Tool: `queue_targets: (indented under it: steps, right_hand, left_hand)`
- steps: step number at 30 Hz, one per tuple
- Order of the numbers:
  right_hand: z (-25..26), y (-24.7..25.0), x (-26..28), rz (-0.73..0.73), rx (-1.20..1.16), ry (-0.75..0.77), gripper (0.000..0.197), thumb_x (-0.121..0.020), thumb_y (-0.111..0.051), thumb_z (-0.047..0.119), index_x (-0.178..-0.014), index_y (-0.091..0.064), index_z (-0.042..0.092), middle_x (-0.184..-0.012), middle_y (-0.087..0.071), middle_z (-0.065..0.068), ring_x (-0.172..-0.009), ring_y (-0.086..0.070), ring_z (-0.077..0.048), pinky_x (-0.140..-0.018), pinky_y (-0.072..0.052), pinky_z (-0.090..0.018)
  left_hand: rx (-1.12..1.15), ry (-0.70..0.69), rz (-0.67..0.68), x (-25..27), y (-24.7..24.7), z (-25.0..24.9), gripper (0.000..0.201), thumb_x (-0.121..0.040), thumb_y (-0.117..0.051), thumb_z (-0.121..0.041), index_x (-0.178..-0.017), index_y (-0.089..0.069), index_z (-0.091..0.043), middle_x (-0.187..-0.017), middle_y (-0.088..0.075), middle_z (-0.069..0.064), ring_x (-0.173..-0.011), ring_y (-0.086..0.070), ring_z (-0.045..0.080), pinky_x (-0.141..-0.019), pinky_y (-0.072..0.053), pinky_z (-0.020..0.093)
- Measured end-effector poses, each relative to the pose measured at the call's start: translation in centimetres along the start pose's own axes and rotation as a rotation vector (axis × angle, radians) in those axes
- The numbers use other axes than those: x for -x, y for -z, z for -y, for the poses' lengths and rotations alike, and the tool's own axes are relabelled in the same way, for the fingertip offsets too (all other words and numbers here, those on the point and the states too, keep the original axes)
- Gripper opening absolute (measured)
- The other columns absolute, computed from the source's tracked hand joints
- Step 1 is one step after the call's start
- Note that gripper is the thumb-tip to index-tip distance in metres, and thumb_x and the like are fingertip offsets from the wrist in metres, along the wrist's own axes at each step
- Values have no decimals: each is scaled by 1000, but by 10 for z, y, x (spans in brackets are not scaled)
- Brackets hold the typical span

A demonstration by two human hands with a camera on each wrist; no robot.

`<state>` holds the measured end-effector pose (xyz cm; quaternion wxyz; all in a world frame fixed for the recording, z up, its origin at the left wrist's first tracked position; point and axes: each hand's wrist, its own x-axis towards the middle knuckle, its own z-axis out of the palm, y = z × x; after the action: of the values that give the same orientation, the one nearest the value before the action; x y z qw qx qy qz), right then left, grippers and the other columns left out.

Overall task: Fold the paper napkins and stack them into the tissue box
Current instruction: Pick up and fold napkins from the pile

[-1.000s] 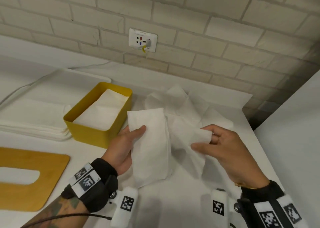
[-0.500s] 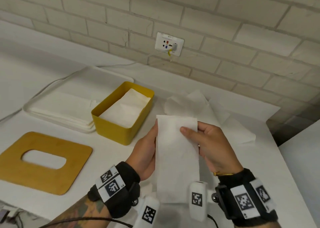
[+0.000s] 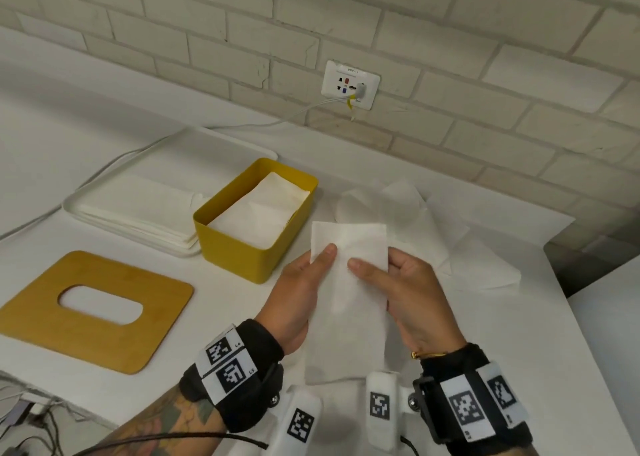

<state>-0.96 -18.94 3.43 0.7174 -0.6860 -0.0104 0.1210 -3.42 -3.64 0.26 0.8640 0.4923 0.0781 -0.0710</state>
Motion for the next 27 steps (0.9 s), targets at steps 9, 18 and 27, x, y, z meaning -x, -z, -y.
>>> queue_targets:
  steps: [9, 18, 27]
  right_hand:
    - [-59, 4, 44, 261, 341, -293, 14, -85, -77, 2, -96, -71, -2, -87, -76, -20, -73, -73, -27, -69, -60, -33]
    - [-36, 23, -4, 156, 859, -55, 9, -85, -80, 21, -91, -74, 17, -84, -74, -3, -71, -66, -5, -66, -48, -13]
    - [-33, -54, -32, 909, 1570, 574, 50, -97, -51, 3, -140, -54, 27, -147, -49, 5, -133, -42, -21, -103, -35, -39]
  left_hand:
    - [23, -183, -171, 4, 41, -60, 32, -105, -50, -32, -130, -64, -18, -117, -76, 6, -103, -74, 22, -81, -62, 36]
    - [45, -211, -359, 42, 84, -81, 34, -104, -51, -39, -124, -66, -15, -111, -78, -1, -99, -75, 13, -68, -61, 24]
    - [67, -178, -438, 75, 106, -68, 30, -106, -48, -38, -116, -68, -17, -104, -80, -3, -92, -76, 10, -65, -60, 22]
